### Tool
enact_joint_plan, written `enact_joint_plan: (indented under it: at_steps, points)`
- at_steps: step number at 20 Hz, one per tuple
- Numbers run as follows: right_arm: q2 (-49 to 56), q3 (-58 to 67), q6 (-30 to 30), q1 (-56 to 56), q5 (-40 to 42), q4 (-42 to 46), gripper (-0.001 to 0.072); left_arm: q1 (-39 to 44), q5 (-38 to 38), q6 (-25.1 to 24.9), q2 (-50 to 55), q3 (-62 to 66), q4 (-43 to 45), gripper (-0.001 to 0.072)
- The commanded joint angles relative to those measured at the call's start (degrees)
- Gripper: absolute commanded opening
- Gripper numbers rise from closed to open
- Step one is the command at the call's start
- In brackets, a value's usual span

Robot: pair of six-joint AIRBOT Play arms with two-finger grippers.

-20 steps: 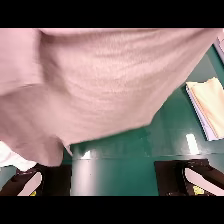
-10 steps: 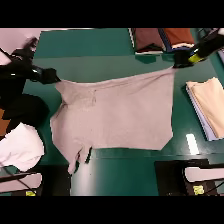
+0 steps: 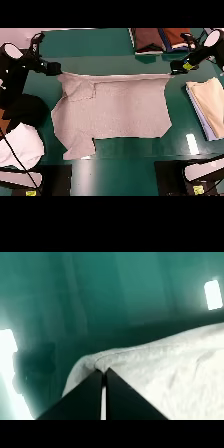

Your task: Fold the shirts.

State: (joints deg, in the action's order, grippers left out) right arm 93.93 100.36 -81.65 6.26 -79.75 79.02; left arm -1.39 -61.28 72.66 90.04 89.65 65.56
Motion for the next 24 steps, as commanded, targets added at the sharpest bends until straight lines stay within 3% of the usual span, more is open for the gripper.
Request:
enact_joint_plan:
  at_steps: [1, 6, 14, 15, 16, 17, 18, 20, 24]
  points:
    - [-1.57, -0.11, 2.21, 0.96, -2.62, 0.07, 0.0011, 0.04, -7.15, -1.42, 0.31, -0.17, 1.57, 0.0021]
    - [-2.78, -5.75, 2.19, -0.02, -5.4, 0.2, 0.001, 0.24, -10.34, -1.2, 0.31, -8.37, 1.66, 0.0021]
    - [-10.54, -25.97, 0.55, -0.11, 5.73, -1.53, 0.0019, 0.22, -10.91, -0.7, 0.31, -12.57, 1.53, 0.0023]
    - [-10.54, -26.62, 0.55, -0.04, 5.81, -3.23, 0.0148, 0.2, -11.23, 0.57, 0.24, -12.57, 1.53, 0.0038]
    - [-10.54, -26.88, 0.55, 0.42, 6.12, -4.98, 0.0326, 0.15, -11.19, 1.03, 0.02, -12.55, 1.62, 0.0314]
    - [-10.54, -26.58, 0.57, 1.01, 6.1, -6.58, 0.0334, 0.15, -11.21, 2.21, -0.5, -12.52, 1.73, 0.0455]
    - [-10.86, -25.94, 0.59, 1.4, 5.49, -8.52, 0.0334, 0.15, -11.67, 2.43, -1.46, -12.41, 1.81, 0.0418]
    - [-13.57, -26.86, 0.72, 3.1, 3.21, -8.55, 0.0334, 0.15, -13.0, 2.6, -5.01, -12.87, 3.06, 0.0417]
    - [-24.92, -41.0, 2.6, 8.26, 0.59, -8.46, 0.0334, 0.15, -13.09, 5.38, -16.63, -23.02, 6.95, 0.0418]
